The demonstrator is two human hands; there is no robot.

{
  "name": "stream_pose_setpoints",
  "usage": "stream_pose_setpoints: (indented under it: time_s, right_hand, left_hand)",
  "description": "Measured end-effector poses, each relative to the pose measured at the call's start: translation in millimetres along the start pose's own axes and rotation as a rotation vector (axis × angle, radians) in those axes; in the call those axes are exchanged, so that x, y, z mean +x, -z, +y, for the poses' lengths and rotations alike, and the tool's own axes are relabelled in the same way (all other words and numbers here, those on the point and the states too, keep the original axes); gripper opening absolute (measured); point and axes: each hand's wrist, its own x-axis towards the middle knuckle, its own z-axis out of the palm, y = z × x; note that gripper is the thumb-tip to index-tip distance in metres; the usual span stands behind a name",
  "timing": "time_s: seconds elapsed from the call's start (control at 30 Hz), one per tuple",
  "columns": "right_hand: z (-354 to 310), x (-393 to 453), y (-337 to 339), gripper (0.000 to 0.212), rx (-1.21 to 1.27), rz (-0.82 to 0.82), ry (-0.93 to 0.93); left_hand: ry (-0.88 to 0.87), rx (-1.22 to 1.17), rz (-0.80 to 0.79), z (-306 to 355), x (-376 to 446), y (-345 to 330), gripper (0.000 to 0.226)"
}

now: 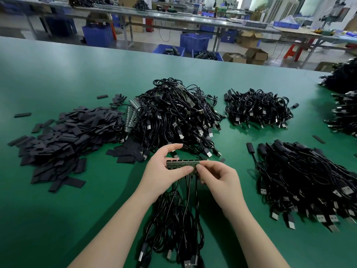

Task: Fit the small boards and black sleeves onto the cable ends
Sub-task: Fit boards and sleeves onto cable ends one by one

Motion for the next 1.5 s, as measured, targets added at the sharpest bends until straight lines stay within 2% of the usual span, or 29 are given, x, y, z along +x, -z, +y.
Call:
stream_pose_setpoints:
  time_s: [0.1,0.3,0.53,0.77,1.0,1.17,1.23,1.3,1.4,1.5]
  right_hand:
    - [-3,0,1,0.013,0.000,0.017,0.005]
    - [-2,1,2,0.020,-0.079,0.044,0.026]
    - [2,-1,-3,0.022,-0.158,0.094,0.080]
    - [3,-1,-3,0.018,-0.170,0.122,0.041]
    - [5,-4,-8,0.025,-0.271,0.156,0.111]
    - [-1,-2,4,0.018,-0.238,0.329,0.152]
    - [-7,-3,9,0.015,-0.157,0.397,0.187]
    - [-16,-6,12,0.015,-0.061,0.457,0.251]
    - [-38,-10,10,0.018,0.006,0.515,0.409]
    - [-71,-14,2,0.017,0.066,0.497,0.573]
  left_hand:
    - [-0.009,0.003,0.009,0,-1,-2,0.056]
    - [-0.034,0.003,0.013,1,-4,-7,0.049]
    - [-0.070,0.054,0.053,2,-5,-10,0.053]
    - [-0.078,0.120,0.128,2,-6,-15,0.050]
    - [-0.060,0.170,0.152,-2,-5,-19,0.049]
    - [-0.039,0.223,0.087,-10,-3,-14,0.056]
    - [-0.078,0.286,0.047,-11,-3,-14,0.064]
    - [-0.129,0.313,0.074,-11,-3,-13,0.064]
    - [-0.195,0.323,0.220,-9,-1,-7,0.046]
    - [-0.251,0.303,0.325,-5,0,-2,0.035]
